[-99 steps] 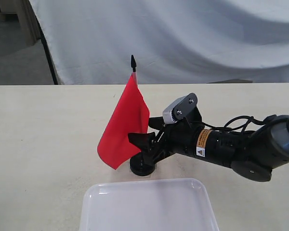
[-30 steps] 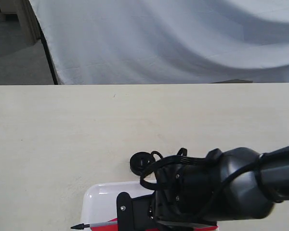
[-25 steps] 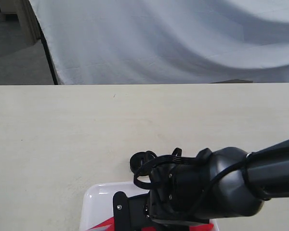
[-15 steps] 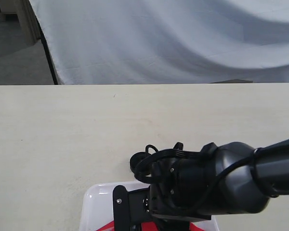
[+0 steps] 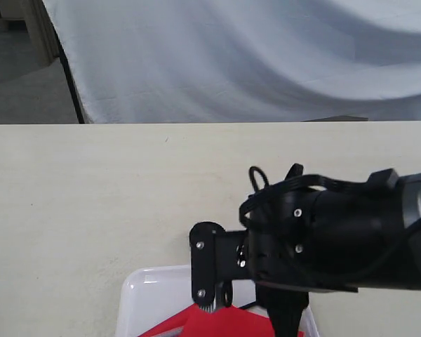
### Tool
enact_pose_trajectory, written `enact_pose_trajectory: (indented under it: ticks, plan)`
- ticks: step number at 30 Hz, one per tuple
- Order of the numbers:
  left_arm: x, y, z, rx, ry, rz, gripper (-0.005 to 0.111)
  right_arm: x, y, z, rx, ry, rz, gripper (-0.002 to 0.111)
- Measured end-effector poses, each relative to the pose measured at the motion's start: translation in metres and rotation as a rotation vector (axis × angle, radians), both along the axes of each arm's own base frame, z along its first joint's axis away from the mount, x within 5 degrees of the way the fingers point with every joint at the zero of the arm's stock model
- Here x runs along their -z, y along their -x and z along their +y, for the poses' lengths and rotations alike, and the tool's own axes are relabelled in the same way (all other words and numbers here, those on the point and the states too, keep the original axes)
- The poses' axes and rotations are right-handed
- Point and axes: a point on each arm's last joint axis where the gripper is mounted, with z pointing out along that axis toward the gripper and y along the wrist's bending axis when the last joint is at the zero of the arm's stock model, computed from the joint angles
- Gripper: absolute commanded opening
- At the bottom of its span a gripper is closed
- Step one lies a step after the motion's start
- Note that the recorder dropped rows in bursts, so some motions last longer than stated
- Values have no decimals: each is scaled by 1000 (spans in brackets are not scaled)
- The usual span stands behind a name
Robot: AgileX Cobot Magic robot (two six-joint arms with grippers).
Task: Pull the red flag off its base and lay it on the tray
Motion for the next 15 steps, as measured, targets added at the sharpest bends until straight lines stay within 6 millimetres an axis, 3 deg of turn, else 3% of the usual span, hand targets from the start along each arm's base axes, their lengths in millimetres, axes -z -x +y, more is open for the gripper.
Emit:
enact_pose_trajectory:
  ticks: [1,2,8,15]
  plan:
    - [0,0,0,0,0,0,0,-3,-5,-4,41,-16,-28,3]
    - [0,0,0,0,0,0,0,-7,-11,-10,88,-29,-66,1]
    - [0,0,0,0,0,0,0,-21,-46,-65,464,-130,-141,-1]
    - [0,0,0,0,0,0,0,-34,-54,-166,1038,-328,34,-1]
